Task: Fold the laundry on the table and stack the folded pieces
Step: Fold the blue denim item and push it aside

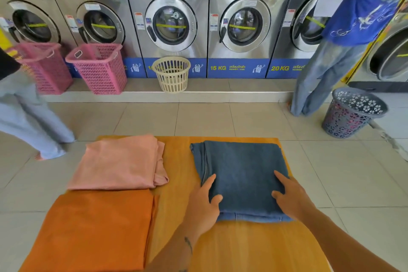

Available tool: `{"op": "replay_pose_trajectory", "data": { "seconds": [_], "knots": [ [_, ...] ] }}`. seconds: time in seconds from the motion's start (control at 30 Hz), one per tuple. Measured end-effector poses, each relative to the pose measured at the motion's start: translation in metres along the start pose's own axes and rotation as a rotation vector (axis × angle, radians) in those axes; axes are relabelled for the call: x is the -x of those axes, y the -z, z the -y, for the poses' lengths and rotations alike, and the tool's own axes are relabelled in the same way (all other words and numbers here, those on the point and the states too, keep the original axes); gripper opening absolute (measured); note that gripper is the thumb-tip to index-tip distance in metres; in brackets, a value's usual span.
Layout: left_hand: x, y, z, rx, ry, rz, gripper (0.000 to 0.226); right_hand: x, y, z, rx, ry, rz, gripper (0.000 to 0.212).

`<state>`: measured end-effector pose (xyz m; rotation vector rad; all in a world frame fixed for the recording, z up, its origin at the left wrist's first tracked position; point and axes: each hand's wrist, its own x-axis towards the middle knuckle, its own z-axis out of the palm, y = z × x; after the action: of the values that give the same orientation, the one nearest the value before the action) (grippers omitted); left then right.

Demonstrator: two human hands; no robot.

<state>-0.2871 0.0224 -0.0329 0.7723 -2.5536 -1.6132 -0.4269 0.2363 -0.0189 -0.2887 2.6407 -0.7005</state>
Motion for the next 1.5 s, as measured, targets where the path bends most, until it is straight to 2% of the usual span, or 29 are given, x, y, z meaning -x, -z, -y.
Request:
{"op": "replay_pose_trajectory", "data": {
  "seconds": [0.2, 0.33, 0.4, 0.53, 0.67, 0.9, 1.13, 1.27, 1.4, 1.5],
  "knots": [
    [0.025, 0.005, 0.000, -0.103, 0.036, -0.142, 0.046, 0.025, 0.006, 0.009, 0.096, -0.071, 0.081, 0.073],
    [0.062, 0.031, -0.007, -0.140, 0.030, -0.200, 0.044, 0.068, 0.004, 0.016, 0.333, 0.054, -0.019, 0.069],
    [0.086, 0.046, -0.010, -0.060, 0.062, -0.237, 0.045, 0.088, -0.004, 0.019, 0.256, 0.170, -0.029, 0.067],
    [0.136, 0.071, -0.010, 0.111, 0.108, -0.316, 0.047, 0.128, -0.019, 0.039, -0.065, 0.318, 0.086, 0.059],
    [0.177, 0.097, -0.004, 0.145, 0.080, -0.443, 0.032, 0.153, -0.032, 0.070, -0.199, 0.298, 0.215, 0.055],
    [0.206, 0.170, 0.034, 0.125, 0.087, -0.555, 0.040, 0.177, -0.066, 0.125, -0.288, 0.248, 0.341, 0.049],
    [0.183, 0.253, 0.101, 0.197, 0.157, -0.518, 0.042, 0.172, -0.120, 0.187, -0.471, 0.022, 0.414, 0.045],
    [0.156, 0.287, 0.137, 0.104, 0.196, -0.492, 0.042, 0.162, -0.157, 0.226, -0.562, -0.097, 0.409, 0.048],
    [0.134, 0.300, 0.165, 0.037, 0.229, -0.367, 0.041, 0.155, -0.189, 0.252, -0.683, -0.168, 0.342, 0.048],
    [0.121, 0.302, 0.176, 0.032, 0.211, -0.293, 0.041, 0.151, -0.204, 0.267, -0.683, -0.166, 0.257, 0.051]
  ]
}}
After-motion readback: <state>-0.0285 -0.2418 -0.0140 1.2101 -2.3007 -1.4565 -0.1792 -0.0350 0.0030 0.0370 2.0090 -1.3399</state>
